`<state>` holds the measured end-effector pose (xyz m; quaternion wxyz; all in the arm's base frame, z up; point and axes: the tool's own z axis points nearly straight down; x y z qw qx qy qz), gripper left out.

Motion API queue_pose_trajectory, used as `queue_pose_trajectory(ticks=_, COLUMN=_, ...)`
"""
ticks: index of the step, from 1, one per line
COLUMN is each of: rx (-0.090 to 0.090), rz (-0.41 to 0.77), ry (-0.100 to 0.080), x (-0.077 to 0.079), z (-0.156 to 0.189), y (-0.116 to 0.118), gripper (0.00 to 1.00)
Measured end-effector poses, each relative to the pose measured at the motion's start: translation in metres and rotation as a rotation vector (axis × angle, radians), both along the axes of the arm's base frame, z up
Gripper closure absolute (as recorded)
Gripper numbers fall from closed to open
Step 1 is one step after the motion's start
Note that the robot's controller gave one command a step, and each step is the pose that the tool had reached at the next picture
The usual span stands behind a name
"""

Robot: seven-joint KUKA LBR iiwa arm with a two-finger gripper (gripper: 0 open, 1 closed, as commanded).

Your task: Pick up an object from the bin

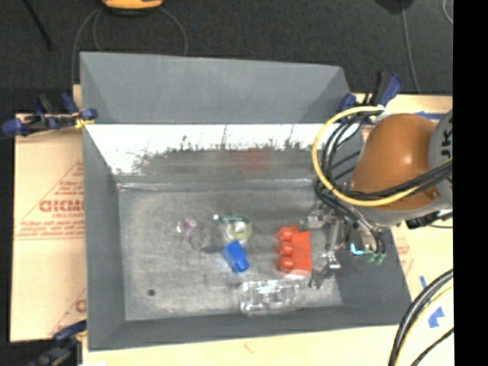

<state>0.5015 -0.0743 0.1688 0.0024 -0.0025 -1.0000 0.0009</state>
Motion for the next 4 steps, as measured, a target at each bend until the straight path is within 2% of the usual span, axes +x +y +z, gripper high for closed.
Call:
queue_pose_trajectory(ticks=1, rx=-0.002, rz=-0.209, ry=-0.035, x=0.025, z=-0.051, y=0.015, gripper=0.0)
queue_pose_trajectory(ticks=2, rx=0.001, rz=-0.134, ry=-0.015, x=0.033, z=-0.07, y=0.001, gripper=0.0)
queue_pose_trajectory(ticks=3, rx=0.001, rz=-0.095, ry=-0.015, x=0.02, z=-0.094, y=-0.041, gripper=0.0)
queue_pose_trajectory(ticks=4, rx=0.005, rz=-0.09, ry=-0.021, x=0.022, z=-0.091, y=-0.036, gripper=1.0)
